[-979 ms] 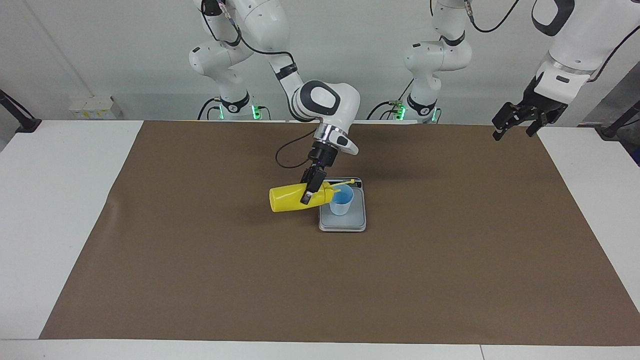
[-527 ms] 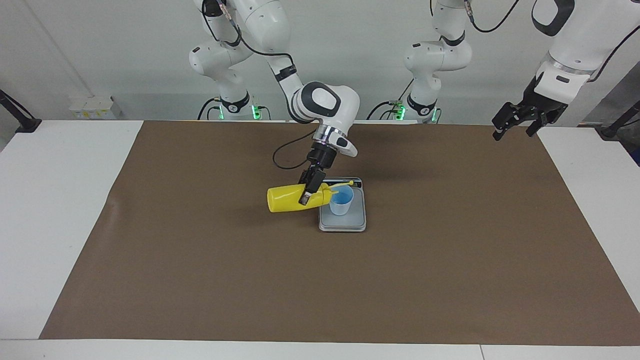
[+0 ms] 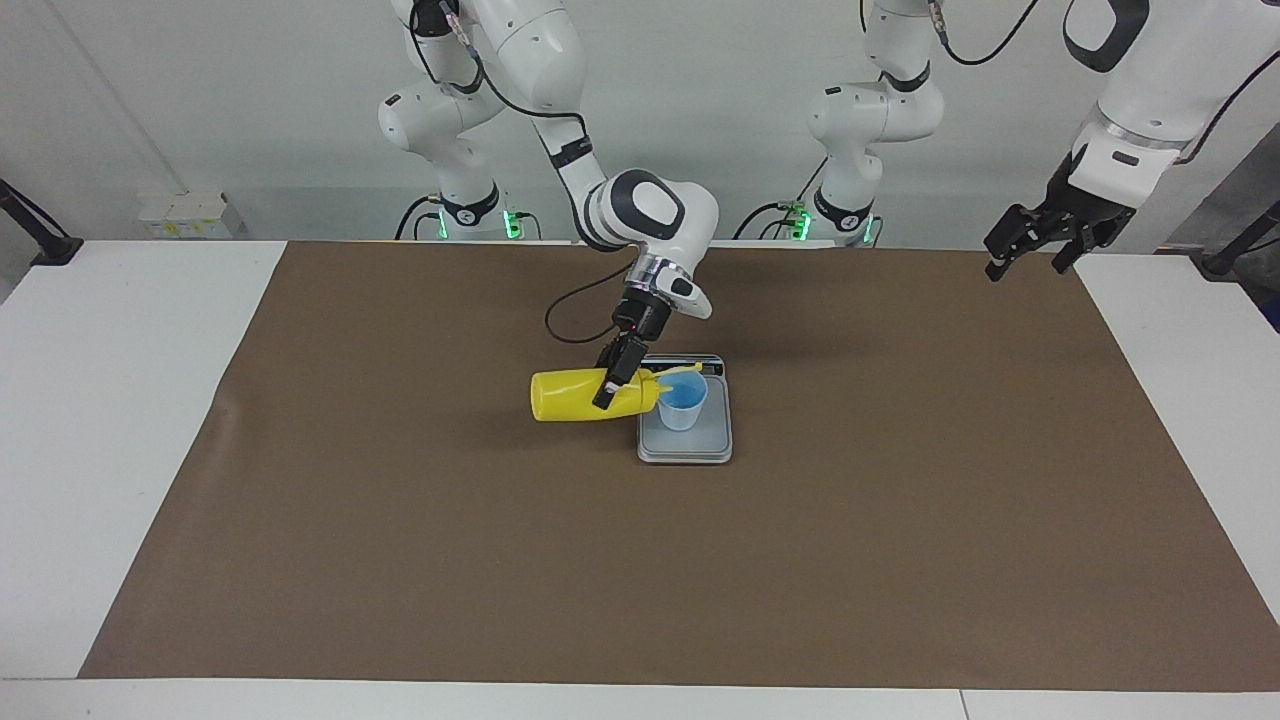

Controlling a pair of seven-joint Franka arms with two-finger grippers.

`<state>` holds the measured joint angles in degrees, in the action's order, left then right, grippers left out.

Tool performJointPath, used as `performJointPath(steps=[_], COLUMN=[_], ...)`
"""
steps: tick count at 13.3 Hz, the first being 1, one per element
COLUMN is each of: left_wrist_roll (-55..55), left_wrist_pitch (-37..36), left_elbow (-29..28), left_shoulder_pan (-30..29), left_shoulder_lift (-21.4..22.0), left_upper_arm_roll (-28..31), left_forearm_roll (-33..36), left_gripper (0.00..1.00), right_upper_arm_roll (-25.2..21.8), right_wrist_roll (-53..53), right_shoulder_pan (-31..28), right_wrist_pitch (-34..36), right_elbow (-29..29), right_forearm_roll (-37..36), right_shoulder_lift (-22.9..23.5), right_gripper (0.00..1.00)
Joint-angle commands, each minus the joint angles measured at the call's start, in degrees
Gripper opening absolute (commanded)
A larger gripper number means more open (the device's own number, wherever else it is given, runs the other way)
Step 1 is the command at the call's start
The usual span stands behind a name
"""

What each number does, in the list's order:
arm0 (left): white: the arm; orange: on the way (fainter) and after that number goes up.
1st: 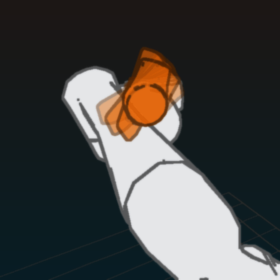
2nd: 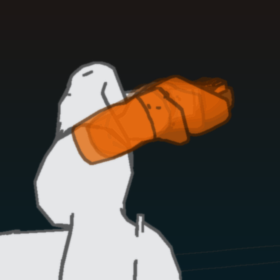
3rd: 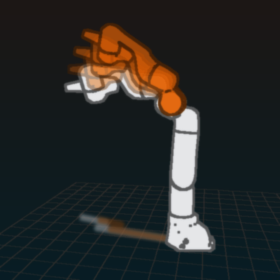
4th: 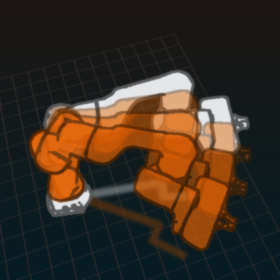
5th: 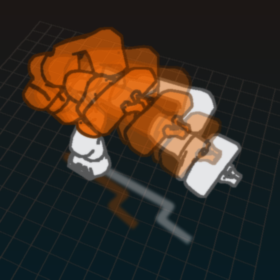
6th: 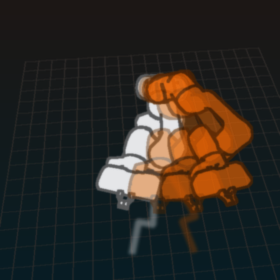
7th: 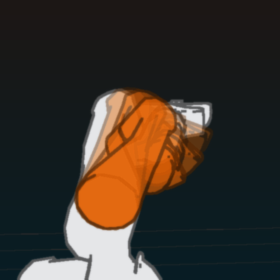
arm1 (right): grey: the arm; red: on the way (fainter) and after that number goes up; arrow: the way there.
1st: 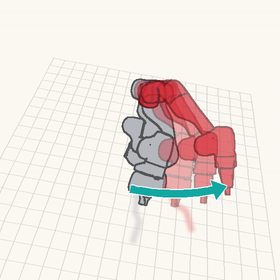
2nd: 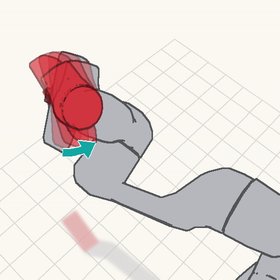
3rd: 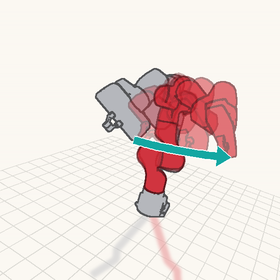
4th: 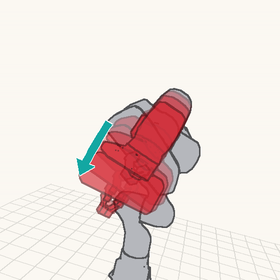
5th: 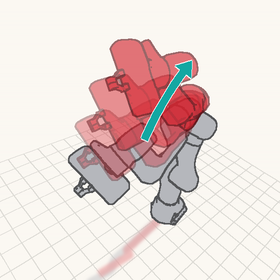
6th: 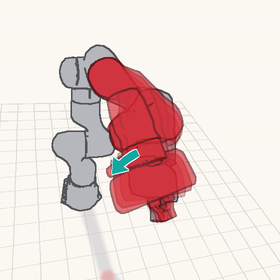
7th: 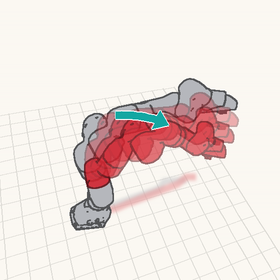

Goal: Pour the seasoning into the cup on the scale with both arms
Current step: 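Tilt the bottle nozzle over the cup with the right gripper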

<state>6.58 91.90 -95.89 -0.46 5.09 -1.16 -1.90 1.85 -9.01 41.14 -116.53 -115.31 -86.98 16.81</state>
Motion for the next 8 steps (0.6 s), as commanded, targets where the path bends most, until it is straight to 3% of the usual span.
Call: performJointPath(steps=[1,5,8], left_wrist_roll=[-0.2,-0.2,-0.2], left_wrist_pitch=[-0.1,-0.1,-0.1], left_elbow=[-1.4,-1.4,-1.4], left_shoulder_pan=[-0.5,-0.5,-0.5], left_shoulder_lift=[1.4,1.4,1.3], left_upper_arm_roll=[-0.3,-0.3,-0.3], left_forearm_roll=[0.9,0.9,0.9], left_gripper=[1.00,1.00,1.00], right_upper_arm_roll=[0.5,0.6,0.5], right_wrist_roll=[-2.1,-2.3,-1.7], right_shoulder_pan=[0.2,-0.4,-2.4], right_wrist_pitch=[1.7,0.9,-3.4], right_elbow=[0.3,1.9,1.7], right_forearm_roll=[-1.4,5.1,12.6], right_shoulder_lift=[-0.6,-2.0,-5.7], right_gripper=[0.00,0.00,0.00])
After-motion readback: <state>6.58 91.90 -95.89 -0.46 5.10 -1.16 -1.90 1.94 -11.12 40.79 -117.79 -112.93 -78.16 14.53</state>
